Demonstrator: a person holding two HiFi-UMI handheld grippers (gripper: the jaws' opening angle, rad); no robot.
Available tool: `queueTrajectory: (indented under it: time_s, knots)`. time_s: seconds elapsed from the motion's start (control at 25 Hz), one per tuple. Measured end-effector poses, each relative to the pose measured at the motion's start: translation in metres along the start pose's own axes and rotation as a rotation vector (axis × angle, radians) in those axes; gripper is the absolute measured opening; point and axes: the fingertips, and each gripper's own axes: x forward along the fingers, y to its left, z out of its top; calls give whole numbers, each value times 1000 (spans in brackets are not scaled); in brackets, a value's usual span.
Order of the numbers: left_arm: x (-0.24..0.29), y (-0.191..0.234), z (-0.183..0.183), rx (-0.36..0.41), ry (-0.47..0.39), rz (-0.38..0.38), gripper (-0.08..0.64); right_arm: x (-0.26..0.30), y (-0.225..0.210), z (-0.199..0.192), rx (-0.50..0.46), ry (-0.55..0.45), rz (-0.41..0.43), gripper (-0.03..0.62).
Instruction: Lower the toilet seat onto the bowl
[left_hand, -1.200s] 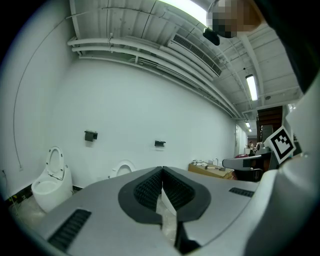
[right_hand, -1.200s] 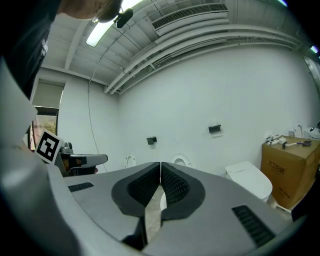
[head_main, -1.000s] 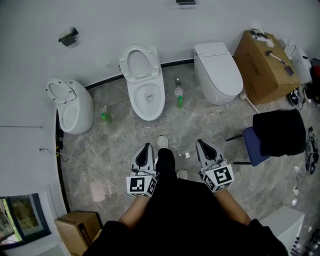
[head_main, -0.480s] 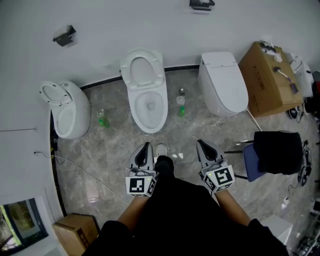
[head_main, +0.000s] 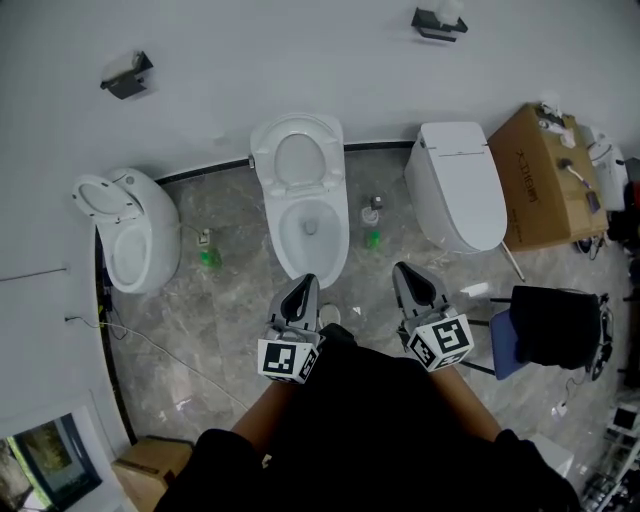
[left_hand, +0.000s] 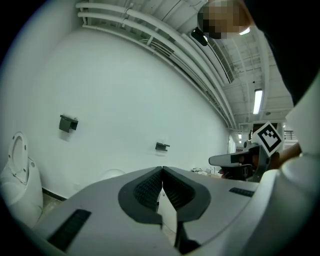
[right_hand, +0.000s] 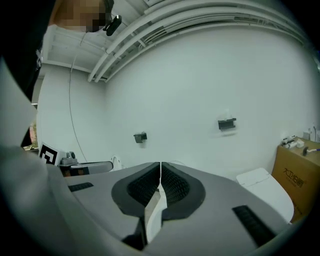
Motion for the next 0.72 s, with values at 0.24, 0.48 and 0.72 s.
queueTrajectory:
  time_s: [0.24, 0.48, 0.72]
  knots:
    - [27, 50, -1, -37, 32, 13, 15, 48, 0, 16, -22, 6, -11, 34]
    - [38, 66, -5, -57, 49, -3, 15, 67, -7, 9, -11, 30, -18, 34]
    - [51, 80, -11, -76, 82, -17, 17, 103, -7, 6, 1, 51, 51, 34]
